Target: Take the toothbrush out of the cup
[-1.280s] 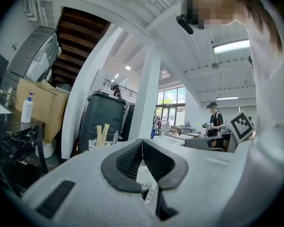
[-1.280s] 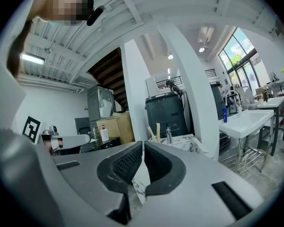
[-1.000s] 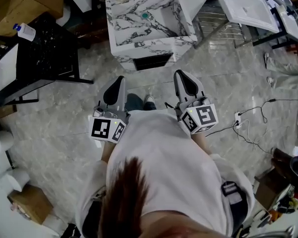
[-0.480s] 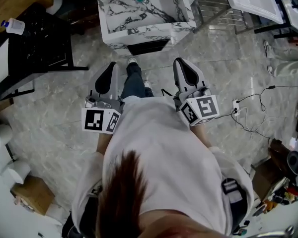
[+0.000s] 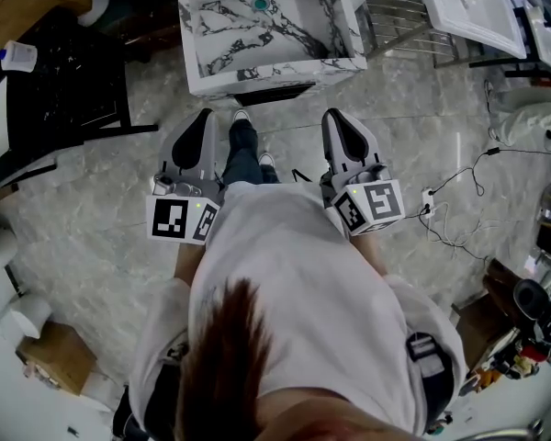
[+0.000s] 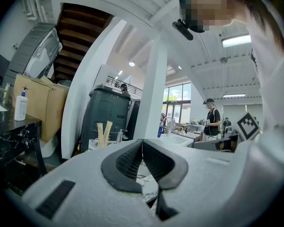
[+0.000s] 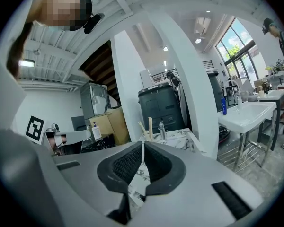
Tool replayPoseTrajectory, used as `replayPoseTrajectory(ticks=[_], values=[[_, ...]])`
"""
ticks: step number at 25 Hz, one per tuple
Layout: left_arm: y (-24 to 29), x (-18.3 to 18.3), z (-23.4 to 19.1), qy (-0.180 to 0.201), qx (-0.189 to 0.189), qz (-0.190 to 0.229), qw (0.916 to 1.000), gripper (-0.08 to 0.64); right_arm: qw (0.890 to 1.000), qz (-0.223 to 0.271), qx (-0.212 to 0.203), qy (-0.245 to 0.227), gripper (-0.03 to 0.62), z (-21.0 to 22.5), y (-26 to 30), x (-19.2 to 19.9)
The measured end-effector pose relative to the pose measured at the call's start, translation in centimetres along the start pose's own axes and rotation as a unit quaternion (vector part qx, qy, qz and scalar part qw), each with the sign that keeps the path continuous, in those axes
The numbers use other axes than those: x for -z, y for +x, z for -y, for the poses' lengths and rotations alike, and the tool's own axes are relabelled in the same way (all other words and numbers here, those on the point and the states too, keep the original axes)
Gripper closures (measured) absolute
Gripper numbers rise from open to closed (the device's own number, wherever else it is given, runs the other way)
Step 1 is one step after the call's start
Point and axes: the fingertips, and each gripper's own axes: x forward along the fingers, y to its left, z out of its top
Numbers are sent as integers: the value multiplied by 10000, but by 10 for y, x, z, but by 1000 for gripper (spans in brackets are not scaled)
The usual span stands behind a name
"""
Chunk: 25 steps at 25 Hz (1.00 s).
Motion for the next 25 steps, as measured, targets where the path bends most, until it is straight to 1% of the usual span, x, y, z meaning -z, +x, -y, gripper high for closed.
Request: replayPoseTrajectory(ticks=[6,10,17,25], values=[[31,-12,-35,-9,-69,34,10000,545,9999,-48,-81,-50,570,3,47,-14],[49,-20,-59,-3,-88,39,10000,545,10000,-33,-64,-57,570,3,75,-24],[78,-30,-91,-34,45,38,10000,545,10000,-4,41,-57,569,3,117,-36],[98,-35,-122,-61,190,42,9998,545,9998,51,174,-82,571,-1,152,-44]])
